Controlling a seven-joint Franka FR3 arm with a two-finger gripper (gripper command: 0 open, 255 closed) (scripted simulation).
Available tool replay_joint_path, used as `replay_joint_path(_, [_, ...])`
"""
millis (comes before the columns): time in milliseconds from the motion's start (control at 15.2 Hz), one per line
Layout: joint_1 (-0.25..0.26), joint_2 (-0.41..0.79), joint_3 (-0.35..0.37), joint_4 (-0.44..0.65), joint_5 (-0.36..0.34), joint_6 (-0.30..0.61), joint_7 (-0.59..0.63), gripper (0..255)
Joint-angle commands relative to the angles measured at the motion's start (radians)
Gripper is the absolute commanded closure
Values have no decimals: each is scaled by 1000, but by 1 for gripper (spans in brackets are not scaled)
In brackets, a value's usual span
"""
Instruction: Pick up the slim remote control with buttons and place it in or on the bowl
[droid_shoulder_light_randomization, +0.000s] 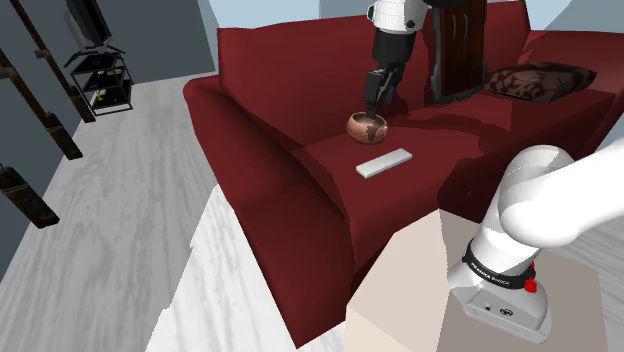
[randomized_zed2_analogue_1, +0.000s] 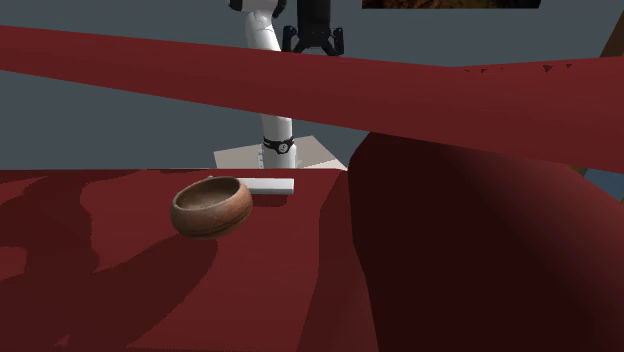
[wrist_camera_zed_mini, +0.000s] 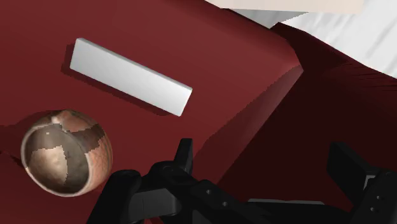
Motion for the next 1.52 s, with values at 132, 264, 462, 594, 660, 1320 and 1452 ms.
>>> replay_joint_path(132, [14, -14, -49, -59, -28, 37, -104, 0])
replay_joint_path(264, [26, -20, -100, -110, -60, 75, -208, 0])
replay_joint_path(462, [39, -12, -180, -174, -114, 138, -365, 0])
replay_joint_path(594, [46, 7, -236, -207, -151, 184, -470, 0])
replay_joint_path(660, [49, 20, -264, -220, -170, 208, -523, 0])
replay_joint_path(1320, [117, 301, -560, -240, -313, 491, -1053, 0])
replay_joint_path(1452, [146, 385, -621, -221, -316, 553, -1165, 0])
